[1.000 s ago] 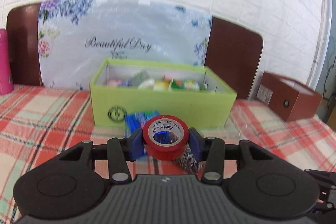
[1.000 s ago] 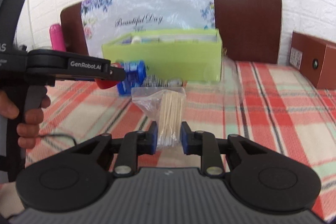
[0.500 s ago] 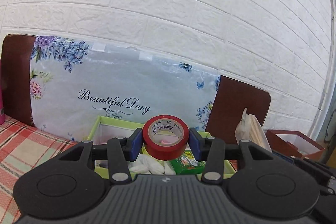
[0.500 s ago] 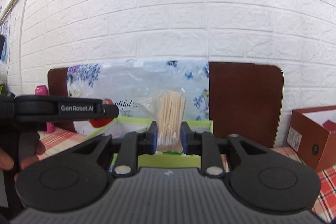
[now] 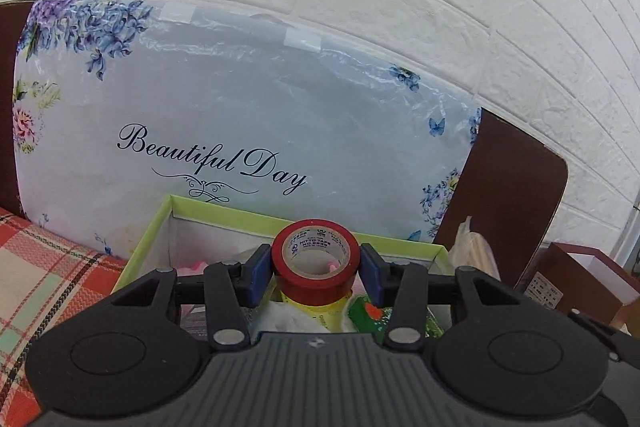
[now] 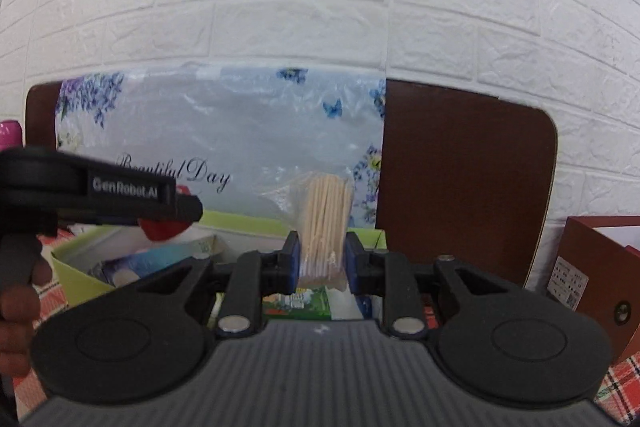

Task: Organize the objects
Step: 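Carry red tape and toothpick bag into the lime box and open both tools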

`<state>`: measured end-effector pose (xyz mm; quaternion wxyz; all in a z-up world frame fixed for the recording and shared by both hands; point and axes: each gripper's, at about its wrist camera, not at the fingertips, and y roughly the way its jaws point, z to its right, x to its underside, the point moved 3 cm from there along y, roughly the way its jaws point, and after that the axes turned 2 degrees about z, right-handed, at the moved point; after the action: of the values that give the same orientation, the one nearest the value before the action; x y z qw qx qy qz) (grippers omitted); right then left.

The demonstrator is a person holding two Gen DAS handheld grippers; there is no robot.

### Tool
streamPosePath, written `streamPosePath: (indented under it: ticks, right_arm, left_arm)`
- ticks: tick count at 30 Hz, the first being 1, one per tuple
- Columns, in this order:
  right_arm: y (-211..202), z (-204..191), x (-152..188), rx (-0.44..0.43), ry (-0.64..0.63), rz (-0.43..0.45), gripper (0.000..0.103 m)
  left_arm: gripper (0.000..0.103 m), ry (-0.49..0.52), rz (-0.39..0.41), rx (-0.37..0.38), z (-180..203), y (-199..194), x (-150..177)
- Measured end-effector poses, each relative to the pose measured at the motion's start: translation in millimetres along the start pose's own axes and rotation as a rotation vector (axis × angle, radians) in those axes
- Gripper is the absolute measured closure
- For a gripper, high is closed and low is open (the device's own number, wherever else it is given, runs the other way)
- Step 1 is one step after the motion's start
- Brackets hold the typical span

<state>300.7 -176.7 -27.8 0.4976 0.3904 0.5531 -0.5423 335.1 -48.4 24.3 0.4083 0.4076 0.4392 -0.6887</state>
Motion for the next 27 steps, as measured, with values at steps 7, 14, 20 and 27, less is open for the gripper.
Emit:
streamPosePath:
  ticks: [7, 14, 20, 27]
  right_arm:
    - [12, -6, 16, 0.015, -0.036, -0.034, 0.042]
    - [-5, -1, 10, 0.036, -0.028, 0.022, 0.004]
    - [-10, 3, 4, 0.028, -0.011, 0.015, 0.0]
    - [-33, 8, -11, 0.028, 0.001, 0.049, 0.0]
  left_arm:
    - [0.021, -0.045, 0.033, -0.015, -3, -3, 2]
    - [0.021, -0.06, -0.041, -0.022, -3, -8, 2]
    - [0.021, -0.056, -0.076, -0.019, 1, -15, 2]
    - [0.021, -0.08, -0.053, 0.022, 10, -40, -3]
